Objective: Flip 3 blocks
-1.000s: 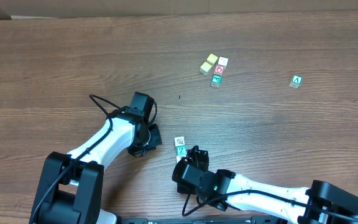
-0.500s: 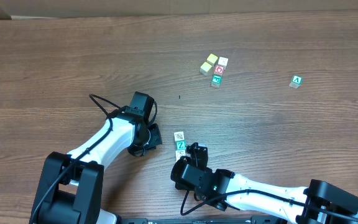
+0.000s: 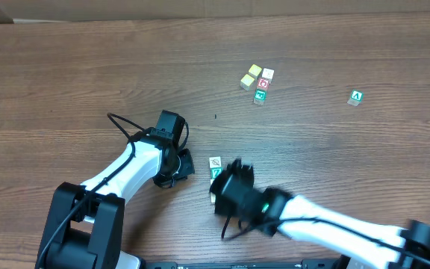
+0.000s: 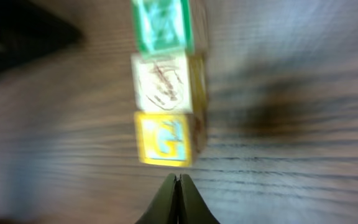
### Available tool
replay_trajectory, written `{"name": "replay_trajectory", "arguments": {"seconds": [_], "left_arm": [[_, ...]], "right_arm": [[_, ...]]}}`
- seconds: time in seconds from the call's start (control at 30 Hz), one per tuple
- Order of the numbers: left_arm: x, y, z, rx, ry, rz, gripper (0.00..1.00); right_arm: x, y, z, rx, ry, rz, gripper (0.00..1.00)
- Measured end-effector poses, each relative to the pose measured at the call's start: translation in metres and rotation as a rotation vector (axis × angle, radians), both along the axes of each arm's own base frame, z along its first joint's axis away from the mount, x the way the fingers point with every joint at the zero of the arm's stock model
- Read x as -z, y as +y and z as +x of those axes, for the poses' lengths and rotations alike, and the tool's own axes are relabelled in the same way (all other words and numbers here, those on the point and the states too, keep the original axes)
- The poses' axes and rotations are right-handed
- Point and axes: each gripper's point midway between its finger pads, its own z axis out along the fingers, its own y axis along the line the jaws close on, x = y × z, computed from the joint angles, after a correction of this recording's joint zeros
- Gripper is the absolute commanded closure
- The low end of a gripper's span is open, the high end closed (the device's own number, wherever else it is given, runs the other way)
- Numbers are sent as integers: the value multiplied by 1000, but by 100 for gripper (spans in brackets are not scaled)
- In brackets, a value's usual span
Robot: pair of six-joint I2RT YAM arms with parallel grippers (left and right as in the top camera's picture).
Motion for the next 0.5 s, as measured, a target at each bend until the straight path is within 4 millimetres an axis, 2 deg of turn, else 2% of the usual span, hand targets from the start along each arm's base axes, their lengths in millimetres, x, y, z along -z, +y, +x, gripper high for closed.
{"name": "replay_trajectory", "arguments": {"seconds": [0.07, 0.13, 0.2, 0.27, 0.33, 0.5], "left_arm": [[0, 0, -1, -1, 3, -1, 96], [0, 0, -1, -1, 5, -7, 96], [0, -1, -1, 2, 7, -13, 96], [0, -2, -3, 3, 16, -16, 96], [0, -2, -5, 5, 24, -17, 96], [0, -2, -7, 6, 31, -18, 96]], "right_arm": [[-38, -1, 27, 27, -26, 89, 96], [-65, -7, 51, 49, -45, 174, 96], [-74, -17, 67, 65, -43, 216, 96], [-67, -30, 75, 80, -9, 217, 96], [-51, -36, 76, 80, 35, 202, 96], [-6, -29, 69, 43, 101, 183, 96]]}}
